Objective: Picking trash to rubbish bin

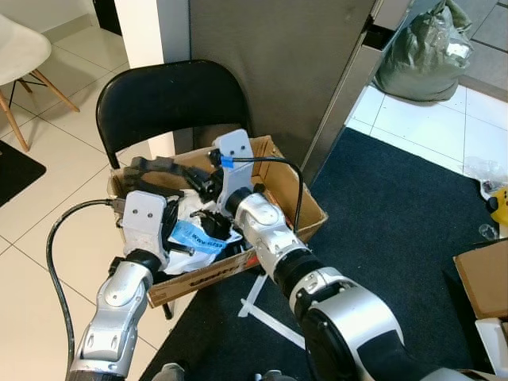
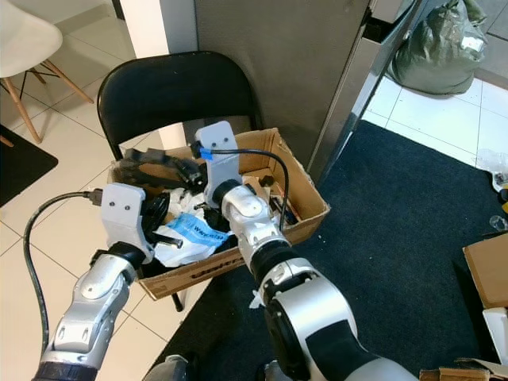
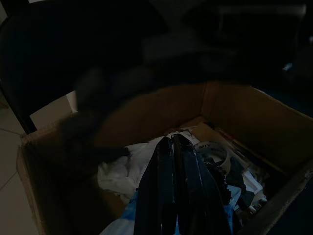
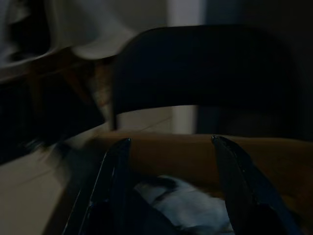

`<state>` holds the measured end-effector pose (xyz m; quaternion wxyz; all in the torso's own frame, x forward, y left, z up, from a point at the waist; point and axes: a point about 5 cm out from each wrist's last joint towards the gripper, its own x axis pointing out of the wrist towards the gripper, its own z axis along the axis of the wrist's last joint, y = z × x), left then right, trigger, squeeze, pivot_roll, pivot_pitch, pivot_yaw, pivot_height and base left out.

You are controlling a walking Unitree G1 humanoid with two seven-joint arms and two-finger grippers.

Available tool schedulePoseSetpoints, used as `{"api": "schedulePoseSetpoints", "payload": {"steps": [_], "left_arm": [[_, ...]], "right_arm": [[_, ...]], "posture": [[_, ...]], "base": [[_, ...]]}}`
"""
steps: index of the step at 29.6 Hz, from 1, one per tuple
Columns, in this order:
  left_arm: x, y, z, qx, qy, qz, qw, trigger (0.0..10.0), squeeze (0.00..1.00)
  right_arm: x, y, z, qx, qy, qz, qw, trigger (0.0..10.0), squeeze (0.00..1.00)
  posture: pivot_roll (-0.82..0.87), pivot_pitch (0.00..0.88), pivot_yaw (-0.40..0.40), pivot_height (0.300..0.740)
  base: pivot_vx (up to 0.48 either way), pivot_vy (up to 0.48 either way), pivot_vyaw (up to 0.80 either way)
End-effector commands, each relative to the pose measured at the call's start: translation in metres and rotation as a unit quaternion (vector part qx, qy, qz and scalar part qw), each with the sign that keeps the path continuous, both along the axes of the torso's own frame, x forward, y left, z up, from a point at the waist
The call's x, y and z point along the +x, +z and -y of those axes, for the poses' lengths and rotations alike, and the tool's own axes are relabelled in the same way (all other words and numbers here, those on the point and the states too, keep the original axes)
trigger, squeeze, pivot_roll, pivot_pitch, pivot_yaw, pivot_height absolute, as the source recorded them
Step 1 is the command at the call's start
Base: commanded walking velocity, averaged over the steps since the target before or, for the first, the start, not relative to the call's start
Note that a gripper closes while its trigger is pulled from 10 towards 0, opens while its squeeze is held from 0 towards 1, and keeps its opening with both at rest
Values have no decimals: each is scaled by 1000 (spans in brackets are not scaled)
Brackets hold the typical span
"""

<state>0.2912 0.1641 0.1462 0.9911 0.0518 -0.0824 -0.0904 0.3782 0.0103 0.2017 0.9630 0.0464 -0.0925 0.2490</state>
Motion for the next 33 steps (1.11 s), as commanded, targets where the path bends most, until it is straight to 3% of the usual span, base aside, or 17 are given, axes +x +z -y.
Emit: {"api": "schedulePoseSetpoints", "payload": {"steps": [1, 2, 6, 9, 17, 18, 22, 33], "left_arm": [[0, -6, -2, -5, 6, -12, 1000, 10000, 0], [0, -6, -2, -9, 9, -12, 1000, 10000, 0], [2, -5, -3, -8, 9, -11, 1000, 10000, 0], [3, -4, -3, -7, 8, -10, 1000, 10000, 0], [4, -4, -4, -6, 11, -10, 1000, 10000, 0], [4, -4, -5, -5, 15, -10, 1000, 10000, 0], [5, -4, -9, -4, 20, -10, 1000, 10000, 0], [6, -5, -8, -1, 23, -10, 1000, 10000, 0]], "right_arm": [[0, -5, -2, 7, -73, -29, 997, 10000, 0], [6, -1, 9, 0, -121, -25, 992, 10000, 0], [14, -2, 26, -34, -186, -39, 981, 10000, 0], [17, -2, 33, -52, -193, -35, 979, 10000, 0], [23, 2, 56, -32, -227, -34, 973, 10000, 0], [26, 9, 65, -37, -237, -7, 971, 10000, 0], [32, 27, 83, 46, -240, -11, 970, 10000, 0], [38, 52, 112, 138, -218, 16, 966, 10000, 0]], "posture": [[43, 231, -93, 740], [43, 231, -93, 740], [42, 227, -91, 740], [41, 226, -90, 740], [41, 229, -88, 740], [44, 229, -88, 740], [44, 226, -89, 740], [40, 209, -84, 740]], "base": [[0, 0, 0], [0, 0, 0], [0, 0, 0], [0, 0, 0], [0, 0, 0], [0, 0, 0], [0, 0, 0], [0, 0, 0]]}}
